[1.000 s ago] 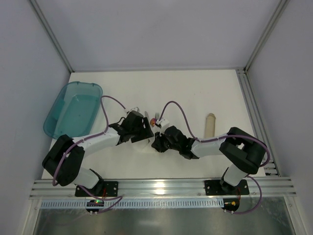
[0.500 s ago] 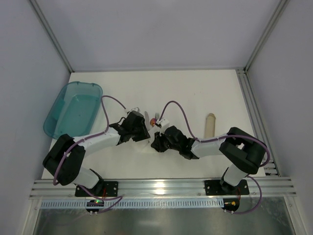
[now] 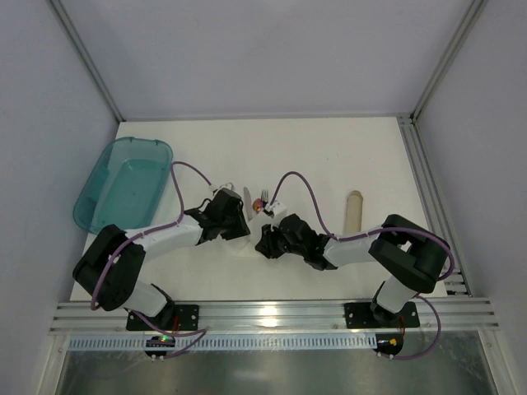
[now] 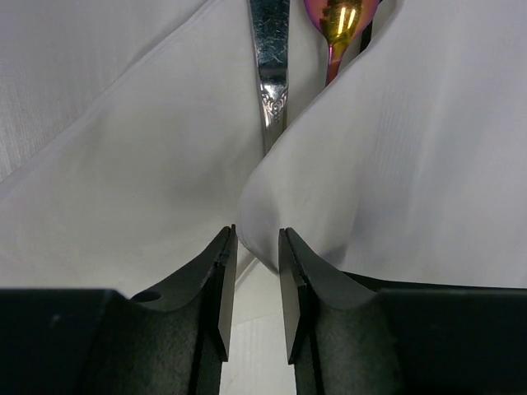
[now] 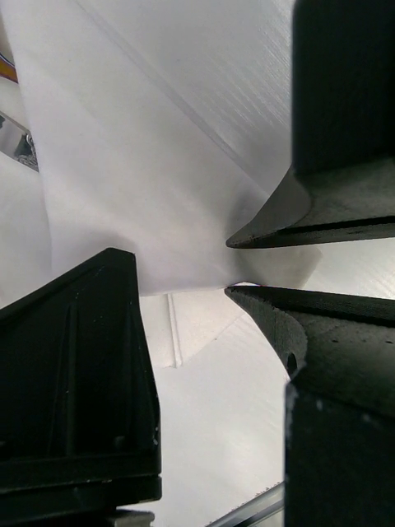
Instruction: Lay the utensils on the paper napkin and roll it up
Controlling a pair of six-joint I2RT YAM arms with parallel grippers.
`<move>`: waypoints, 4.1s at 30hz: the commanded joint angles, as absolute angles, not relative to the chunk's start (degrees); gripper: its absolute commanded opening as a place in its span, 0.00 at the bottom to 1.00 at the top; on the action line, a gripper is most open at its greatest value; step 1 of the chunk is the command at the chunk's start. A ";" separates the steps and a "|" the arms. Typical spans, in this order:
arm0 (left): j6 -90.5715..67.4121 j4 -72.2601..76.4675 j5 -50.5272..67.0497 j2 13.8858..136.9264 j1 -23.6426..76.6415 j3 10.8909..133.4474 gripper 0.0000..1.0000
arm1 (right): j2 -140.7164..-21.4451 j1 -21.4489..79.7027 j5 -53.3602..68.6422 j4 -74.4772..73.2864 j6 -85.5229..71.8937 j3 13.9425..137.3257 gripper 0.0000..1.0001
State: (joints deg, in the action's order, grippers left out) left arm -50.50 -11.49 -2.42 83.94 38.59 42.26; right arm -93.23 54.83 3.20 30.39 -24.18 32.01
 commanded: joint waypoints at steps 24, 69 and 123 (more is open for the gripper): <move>-47.02 -6.68 -2.29 83.50 37.44 37.88 0.00 | -88.77 54.84 3.86 28.39 -25.93 34.19 0.21; -48.78 -0.18 -0.35 84.81 37.44 31.11 0.00 | -101.84 47.90 -1.32 3.79 -25.23 61.49 0.04; -53.88 -4.92 -3.16 86.40 37.35 30.41 0.00 | -111.18 47.37 -11.69 -6.15 -15.91 70.49 0.04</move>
State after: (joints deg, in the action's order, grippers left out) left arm -54.28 2.52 -0.58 83.77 37.36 32.64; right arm -113.58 47.88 -8.88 -5.06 -17.37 70.96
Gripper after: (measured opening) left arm 0.012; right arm 0.039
